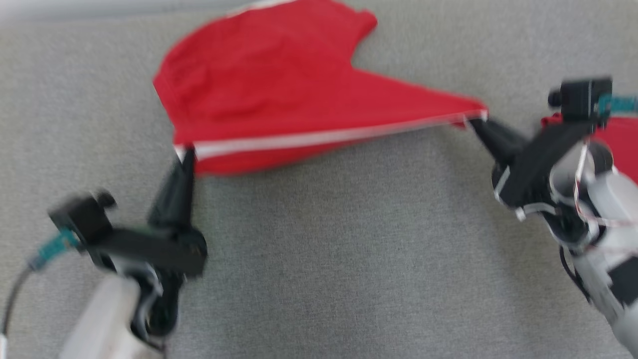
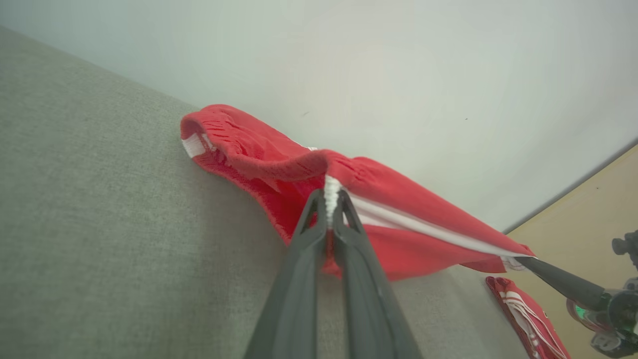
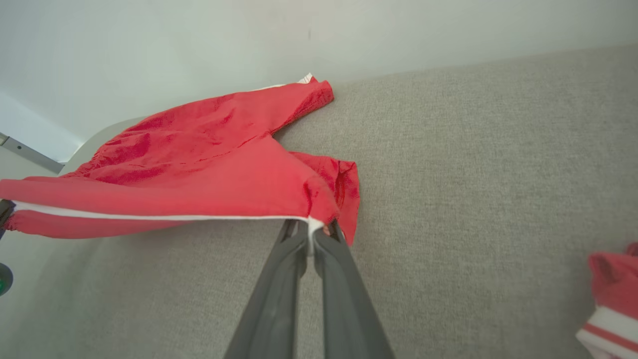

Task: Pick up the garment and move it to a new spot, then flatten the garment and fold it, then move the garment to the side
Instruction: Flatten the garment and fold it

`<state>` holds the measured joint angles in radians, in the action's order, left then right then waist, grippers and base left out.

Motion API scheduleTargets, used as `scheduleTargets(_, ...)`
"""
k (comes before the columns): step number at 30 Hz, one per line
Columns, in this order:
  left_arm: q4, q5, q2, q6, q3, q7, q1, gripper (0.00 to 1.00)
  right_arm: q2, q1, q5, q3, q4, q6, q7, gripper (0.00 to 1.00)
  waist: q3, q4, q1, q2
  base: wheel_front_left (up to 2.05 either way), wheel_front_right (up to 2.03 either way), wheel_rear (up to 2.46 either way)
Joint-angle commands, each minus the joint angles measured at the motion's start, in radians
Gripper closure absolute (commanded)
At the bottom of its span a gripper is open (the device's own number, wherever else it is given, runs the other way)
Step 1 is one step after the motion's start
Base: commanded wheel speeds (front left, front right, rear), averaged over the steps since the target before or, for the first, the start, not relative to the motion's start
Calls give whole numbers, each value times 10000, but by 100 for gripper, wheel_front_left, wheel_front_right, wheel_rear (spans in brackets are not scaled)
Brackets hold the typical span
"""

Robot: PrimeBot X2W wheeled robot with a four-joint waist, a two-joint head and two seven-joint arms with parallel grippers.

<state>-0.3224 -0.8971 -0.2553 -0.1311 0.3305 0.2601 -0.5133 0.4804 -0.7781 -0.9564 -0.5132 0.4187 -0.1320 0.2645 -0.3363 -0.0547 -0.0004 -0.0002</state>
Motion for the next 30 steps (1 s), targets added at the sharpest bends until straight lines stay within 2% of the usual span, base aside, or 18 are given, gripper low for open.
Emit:
scheduleTargets(1,121,72,24,15,56,61,632,100,333,734,-50,141,-394,31,349,100,986,147,4,2,0,0,0)
scheduleTargets(4,218,95,-52,14,204,55,1204,100,553,1481,-145,313,-954,31,911,100,1235,158,4,2,0,0,0)
scheduleTargets(9,444,-81,-265,30,510,-249,2541,100,1010,3506,-190,1089,-2353,31,2479,100,1750,196,4,2,0,0,0)
scheduleTargets(14,850,59,-637,357,769,-615,3583,100,1049,5566,90,2224,-3520,32,4179,100,2114,260,4,2,0,0,0)
scheduleTargets(19,1479,-116,-945,490,1173,-1409,4468,100,475,7585,477,3631,-4478,32,6297,100,2350,334,4,2,0,0,0)
scheduleTargets(24,2250,-409,-1329,814,1506,-2390,5320,100,-664,9079,1347,5214,-5927,32,8227,100,2476,353,4,2,0,0,0)
scheduleTargets(26,2610,-510,-1381,988,1535,-2596,5554,100,-1136,9219,1757,5696,-6649,30,8593,100,2491,353,4,2,0,0,0)
scheduleTargets(30,3222,-692,-1237,1115,1405,-2514,5631,100,-1810,8616,2320,6036,-7580,30,8460,100,2469,386,4,2,0,0,0)
